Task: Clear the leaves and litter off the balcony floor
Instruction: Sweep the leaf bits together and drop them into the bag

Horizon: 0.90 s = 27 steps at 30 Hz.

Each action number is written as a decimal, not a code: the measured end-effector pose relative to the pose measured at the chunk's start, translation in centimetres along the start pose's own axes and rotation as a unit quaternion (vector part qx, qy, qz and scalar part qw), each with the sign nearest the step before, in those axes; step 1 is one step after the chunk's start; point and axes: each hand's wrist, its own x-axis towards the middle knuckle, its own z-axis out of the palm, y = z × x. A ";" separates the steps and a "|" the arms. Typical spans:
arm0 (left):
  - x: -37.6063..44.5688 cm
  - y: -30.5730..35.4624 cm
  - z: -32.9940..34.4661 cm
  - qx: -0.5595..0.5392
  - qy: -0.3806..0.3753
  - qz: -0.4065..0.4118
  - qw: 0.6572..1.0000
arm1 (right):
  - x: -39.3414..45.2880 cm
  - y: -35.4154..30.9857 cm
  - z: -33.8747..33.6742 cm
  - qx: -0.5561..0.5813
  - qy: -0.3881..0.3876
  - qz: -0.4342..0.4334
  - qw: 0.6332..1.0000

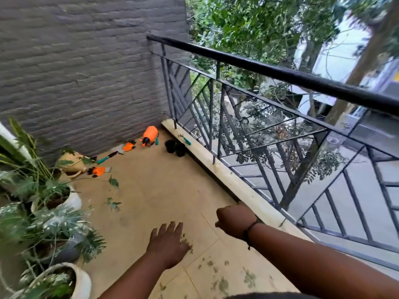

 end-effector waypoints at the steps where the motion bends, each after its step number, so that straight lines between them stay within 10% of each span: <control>1: -0.3 0.7 0.1 -0.001 0.001 -0.002 1.000 | -0.7 0.6 0.2 0.007 0.005 0.004 1.000; 13: -4.5 16.8 7.9 -0.046 -0.035 -0.029 0.998 | -15.0 16.7 9.0 0.228 -0.077 0.102 0.965; 27: -7.1 22.4 7.3 0.001 -0.073 -0.018 0.997 | -21.5 21.4 13.7 0.177 -0.179 0.152 0.956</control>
